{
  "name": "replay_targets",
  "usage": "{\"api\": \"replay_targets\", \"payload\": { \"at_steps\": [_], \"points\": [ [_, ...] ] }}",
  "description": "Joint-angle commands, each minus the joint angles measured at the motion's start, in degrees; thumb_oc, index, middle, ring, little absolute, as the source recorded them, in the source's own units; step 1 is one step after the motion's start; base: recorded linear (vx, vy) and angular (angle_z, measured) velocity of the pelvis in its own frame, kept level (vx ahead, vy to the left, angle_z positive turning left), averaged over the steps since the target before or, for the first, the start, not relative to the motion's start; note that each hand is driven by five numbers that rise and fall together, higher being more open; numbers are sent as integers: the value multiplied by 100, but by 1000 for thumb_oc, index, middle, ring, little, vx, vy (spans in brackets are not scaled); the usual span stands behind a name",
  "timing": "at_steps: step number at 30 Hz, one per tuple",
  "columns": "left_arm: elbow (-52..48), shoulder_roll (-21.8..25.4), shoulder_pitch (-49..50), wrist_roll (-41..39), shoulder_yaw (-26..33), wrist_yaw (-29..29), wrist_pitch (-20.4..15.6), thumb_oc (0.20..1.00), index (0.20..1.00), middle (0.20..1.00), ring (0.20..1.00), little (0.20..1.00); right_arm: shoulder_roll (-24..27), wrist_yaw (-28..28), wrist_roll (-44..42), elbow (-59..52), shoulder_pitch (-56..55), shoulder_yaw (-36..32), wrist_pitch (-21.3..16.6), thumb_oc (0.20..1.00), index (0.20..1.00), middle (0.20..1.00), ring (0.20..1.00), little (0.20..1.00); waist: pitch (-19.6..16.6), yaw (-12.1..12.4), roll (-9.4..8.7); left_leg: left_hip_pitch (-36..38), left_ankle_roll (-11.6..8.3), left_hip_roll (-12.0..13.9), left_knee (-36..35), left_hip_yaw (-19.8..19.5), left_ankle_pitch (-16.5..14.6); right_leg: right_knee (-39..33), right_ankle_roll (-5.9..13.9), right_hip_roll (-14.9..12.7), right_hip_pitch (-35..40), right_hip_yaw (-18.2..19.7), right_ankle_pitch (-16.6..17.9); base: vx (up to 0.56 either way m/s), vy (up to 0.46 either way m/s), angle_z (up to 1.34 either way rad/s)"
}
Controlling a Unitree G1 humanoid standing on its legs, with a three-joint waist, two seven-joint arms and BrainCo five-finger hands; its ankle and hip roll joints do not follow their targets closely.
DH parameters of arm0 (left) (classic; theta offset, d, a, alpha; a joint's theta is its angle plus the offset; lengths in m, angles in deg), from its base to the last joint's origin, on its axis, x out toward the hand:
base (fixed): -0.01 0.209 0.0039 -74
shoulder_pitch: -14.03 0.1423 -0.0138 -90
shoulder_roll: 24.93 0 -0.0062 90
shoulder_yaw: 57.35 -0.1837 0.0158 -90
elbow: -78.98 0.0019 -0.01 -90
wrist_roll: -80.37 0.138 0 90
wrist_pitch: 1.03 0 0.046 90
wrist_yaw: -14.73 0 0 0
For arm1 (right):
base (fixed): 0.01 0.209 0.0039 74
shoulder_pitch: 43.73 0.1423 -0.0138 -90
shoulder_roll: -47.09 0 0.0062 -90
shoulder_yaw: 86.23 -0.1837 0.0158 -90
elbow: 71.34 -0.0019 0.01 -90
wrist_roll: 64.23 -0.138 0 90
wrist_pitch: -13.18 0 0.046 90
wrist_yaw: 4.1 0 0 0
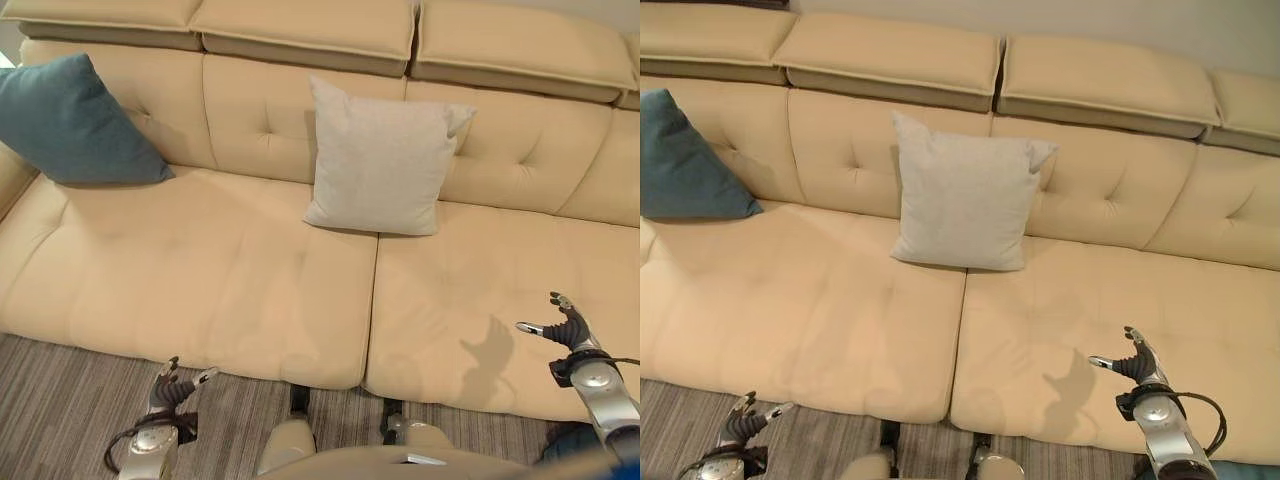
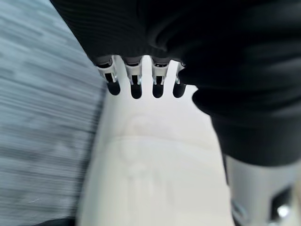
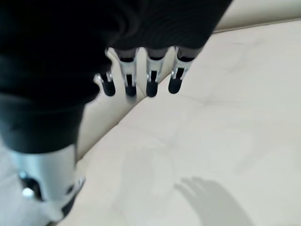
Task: Pick up all the scattered cushions and arrange them neatly on the sofa.
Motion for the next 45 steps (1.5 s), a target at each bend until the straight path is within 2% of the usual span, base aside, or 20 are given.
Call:
{"api": "replay_targets", "payload": {
  "at_steps": [1, 3, 9, 15, 20, 21, 23, 25, 26, 27, 31, 33, 34, 35, 38, 39, 40, 42, 43, 45],
  "points": [
    [343, 107, -421, 249, -68, -307, 91, 1000, 1000, 1000, 1000, 1000, 158, 209, 338, 262, 254, 130, -99, 1000, 1000, 1000, 1000, 1000, 74, 143, -61, 411, -98, 24, 62, 133, -380, 65, 419, -163, 450, -13, -314, 0, 0, 0],
    [1068, -107, -374, 291, -38, -431, 243, 1000, 1000, 1000, 1000, 1000, -169, 280, 388, 1064, 269, 290, 8, 1000, 1000, 1000, 1000, 1000, -13, 188, -72, 648, -79, 22, 62, 136, -444, 112, 394, -129, 660, -5, -415, 0, 0, 0],
    [1619, -226, -338, 453, -82, -516, 381, 1000, 1000, 1000, 1000, 1000, -671, 365, 274, 2246, 164, 293, 228, 1000, 1000, 1000, 1000, 1000, -125, 235, -73, 1019, -52, 42, 62, 125, -553, 173, 340, -56, 979, 27, -577, 0, 0, 0],
    [1543, -150, -511, 532, -298, -504, 375, 1000, 1000, 1000, 1000, 1000, -867, 412, -62, 2563, 36, 203, 265, 1000, 1000, 1000, 1000, 1000, -10, 184, -61, 1138, -75, 126, 214, 64, -572, 273, 230, 55, 1131, 81, -738, -1, -92, -2],
    [1312, -195, -824, 671, -739, -450, 349, 1000, 1000, 1000, 1000, 1000, -891, 308, -206, 2550, 105, 235, 261, 1000, 1000, 1000, 1000, 1000, 214, 95, -94, 563, -172, 160, 880, -65, -574, 226, 130, 76, 1033, 32, -753, -111, -81, 19],
    [1293, -232, -852, 727, -833, -442, 347, 1000, 1000, 1000, 1000, 1000, -901, 296, -178, 2562, 128, 292, 269, 1000, 1000, 1000, 1000, 1000, 262, 114, -94, 483, -163, 108, 1074, -215, -661, 257, 101, 75, 984, 80, -756, -140, -27, 28],
    [1296, -354, -888, 791, -960, -420, 335, 1000, 1000, 1000, 1000, 1000, -876, 247, -113, 2607, 214, 388, 283, 1000, 1000, 1000, 1000, 1000, 357, 198, -99, 392, -124, -161, 1475, -797, -885, 368, 57, 84, 869, 285, -730, -154, 9, 0],
    [1289, -492, -889, 761, -1065, -424, 316, 1000, 1000, 1000, 1000, 1000, -863, 223, -42, 2592, 336, 488, 317, 1000, 1000, 1000, 1000, 1000, 347, 247, -99, 447, -12, -570, 1740, -1532, -1119, 645, 29, 74, 549, 649, -669, -151, 88, -61],
    [1291, -493, -891, 760, -1065, -424, 315, 1000, 1000, 1000, 1000, 1000, -861, 223, -42, 2591, 336, 487, 318, 1000, 1000, 1000, 1000, 1000, 348, 254, -96, 444, -10, -568, 1750, -1526, -1127, 655, 29, 76, 543, 656, -674, -167, 216, -84],
    [1317, -579, -929, 765, -1173, -435, 335, 1000, 1000, 1000, 1000, 1000, -823, 199, 17, 2605, 417, 503, 354, 1000, 1000, 1000, 1000, 1000, 290, 172, -24, 645, 119, -663, 1468, -1635, -1426, 817, 72, 21, 308, 805, -639, -102, 155, -71],
    [1391, -594, -1065, 1035, -1360, -404, 364, 1000, 1000, 1000, 1000, 1000, -841, 176, 21, 2614, 511, 498, 410, 1000, 1000, 1000, 1000, 1000, 273, 44, 34, 815, 240, -636, 1160, -1390, -1464, 958, 212, -108, 25, 913, -481, -148, 232, -47],
    [1361, -600, -1160, 1129, -1474, -368, 358, 1000, 1000, 1000, 1000, 1000, -900, 155, 20, 2639, 572, 532, 456, 1000, 1000, 1000, 1000, 1000, 346, -7, -5, 828, 328, -743, 1102, -1275, -1482, 997, 355, -230, -210, 1032, -215, -143, 152, -64],
    [1363, -599, -1162, 1129, -1474, -368, 358, 1000, 1000, 1000, 1000, 1000, -900, 155, 20, 2639, 573, 531, 457, 1000, 1000, 1000, 1000, 1000, 345, 5, -8, 827, 331, -745, 1101, -1263, -1482, 1000, 357, -229, -218, 1045, -212, -223, 182, -47],
    [1378, -598, -1222, 1190, -1510, -368, 355, 1000, 1000, 1000, 1000, 1000, -951, 153, 103, 2666, 575, 597, 495, 1000, 1000, 1000, 1000, 1000, 399, 26, -61, 791, 406, -855, 1069, -1191, -1488, 908, 484, -341, -367, 1096, 27, -226, 166, -37],
    [1418, -577, -1278, 1303, -1522, -362, 333, 1000, 1000, 1000, 1000, 1000, -1032, 156, 309, 2671, 627, 749, 561, 1000, 1000, 1000, 1000, 1000, 563, 87, -113, 695, 492, -940, 1066, -908, -1453, 783, 646, -550, -663, 966, 417, -344, 165, -114],
    [1432, -535, -1292, 1406, -1537, -392, 382, 1000, 1000, 1000, 1000, 1000, -1062, 165, 565, 2783, 602, 937, 570, 1000, 1000, 1000, 1000, 1000, 658, 266, -40, 512, 567, -865, 1095, -609, -1335, 1019, 514, -705, -616, 203, 95, -445, 117, -145],
    [1459, -524, -1257, 1439, -1514, -399, 386, 1000, 1000, 1000, 1000, 1000, -1046, 152, 642, 2823, 564, 980, 554, 1000, 1000, 1000, 1000, 1000, 667, 329, -2, 538, 591, -819, 1063, -516, -1300, 1228, 437, -699, -494, -2, -66, -394, 113, -121],
    [1475, -513, -1218, 1443, -1481, -402, 401, 1000, 1000, 1000, 1000, 1000, -1051, 164, 657, 2840, 520, 982, 549, 1000, 1000, 1000, 1000, 1000, 628, 356, -6, 525, 624, -820, 1020, -463, -1242, 1379, 397, -691, -419, -80, -166, -157, 34, -164],
    [1521, -463, -1127, 1398, -1361, -394, 441, 1000, 1000, 1000, 1000, 1000, -1064, 136, 603, 2845, 470, 969, 540, 1000, 1000, 1000, 1000, 1000, 486, 557, -25, 463, 686, -752, 1002, -114, -1139, 1755, 302, -493, 138, -313, -690, -218, -32, -120],
    [1477, -444, -1171, 1327, -1322, -383, 435, 1000, 1000, 1000, 1000, 1000, -1111, 108, 571, 2807, 523, 1005, 532, 1000, 1000, 1000, 1000, 1000, 405, 718, -116, 294, 604, -670, 1047, 266, -1095, 1435, 334, -491, 495, -728, -752, -234, -164, -129]
  ]
}}
